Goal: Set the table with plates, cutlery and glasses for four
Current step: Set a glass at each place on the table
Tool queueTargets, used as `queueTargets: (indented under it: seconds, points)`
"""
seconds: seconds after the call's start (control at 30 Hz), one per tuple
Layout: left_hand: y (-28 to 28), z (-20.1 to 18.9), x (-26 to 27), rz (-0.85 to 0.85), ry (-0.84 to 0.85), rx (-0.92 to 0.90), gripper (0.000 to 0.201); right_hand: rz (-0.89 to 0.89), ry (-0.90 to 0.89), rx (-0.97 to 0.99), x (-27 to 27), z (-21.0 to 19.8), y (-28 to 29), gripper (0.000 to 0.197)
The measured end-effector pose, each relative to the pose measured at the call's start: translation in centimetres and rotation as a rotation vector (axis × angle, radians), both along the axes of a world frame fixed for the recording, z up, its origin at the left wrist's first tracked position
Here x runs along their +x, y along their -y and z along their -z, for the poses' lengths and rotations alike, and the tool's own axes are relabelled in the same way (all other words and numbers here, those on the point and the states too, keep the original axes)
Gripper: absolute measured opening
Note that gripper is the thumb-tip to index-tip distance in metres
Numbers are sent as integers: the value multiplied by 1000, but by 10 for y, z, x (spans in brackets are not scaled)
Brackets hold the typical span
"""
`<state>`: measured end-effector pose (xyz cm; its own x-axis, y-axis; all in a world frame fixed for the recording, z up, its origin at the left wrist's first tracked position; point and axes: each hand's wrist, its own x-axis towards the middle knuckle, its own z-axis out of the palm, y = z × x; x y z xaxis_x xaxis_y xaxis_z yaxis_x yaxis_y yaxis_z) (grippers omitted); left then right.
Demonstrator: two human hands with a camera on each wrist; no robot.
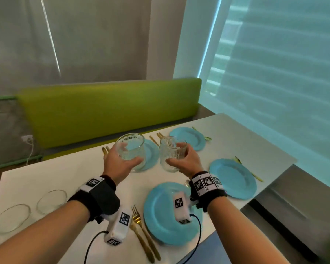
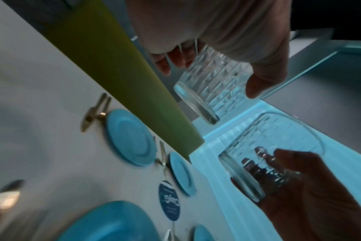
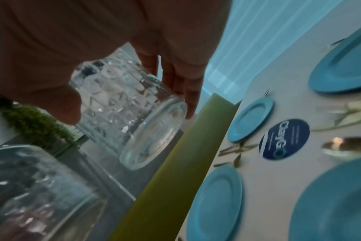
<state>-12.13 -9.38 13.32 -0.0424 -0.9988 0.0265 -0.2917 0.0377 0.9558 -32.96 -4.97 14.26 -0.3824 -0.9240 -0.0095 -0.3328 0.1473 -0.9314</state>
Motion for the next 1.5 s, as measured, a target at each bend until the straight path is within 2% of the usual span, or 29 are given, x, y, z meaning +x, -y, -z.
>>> queueTargets:
  seconds: [0.1,0.17,0.27,0.4,0.47,0.53,0.63,0.7,0.9,1.03,1.23,1.5]
  points:
    - [24,-9,-50,33,-59,18,90,59,28,18,-59,0,14,61]
    - [42,-8,-83,44,-72,39,91,94,38,32,-100,6,27,61]
    - [63,-3,-127,80,-52,55,89,182,-23,76,-156,19,49,61]
    - [85,-1,-175,98,-43,94,97,266,-132,188,-223,36,78,59]
    - [96,5,-193,99,-39,107,94,289,-184,252,-252,46,92,53]
    - [105,11,-205,100,-20,122,81,329,-205,316,-276,57,103,52]
    - [121,26,-222,92,10,160,71,411,-225,390,-311,78,119,70]
    - [127,29,-229,91,20,172,69,457,-231,413,-326,89,126,76]
    - [142,40,-253,88,36,178,73,516,-144,420,-349,118,150,74]
    - [149,46,-263,101,42,183,68,530,-97,454,-357,131,162,76]
    - [157,62,-267,108,72,210,81,556,-93,463,-370,148,172,78]
    - [158,72,-267,107,77,221,70,572,-55,415,-371,160,180,82]
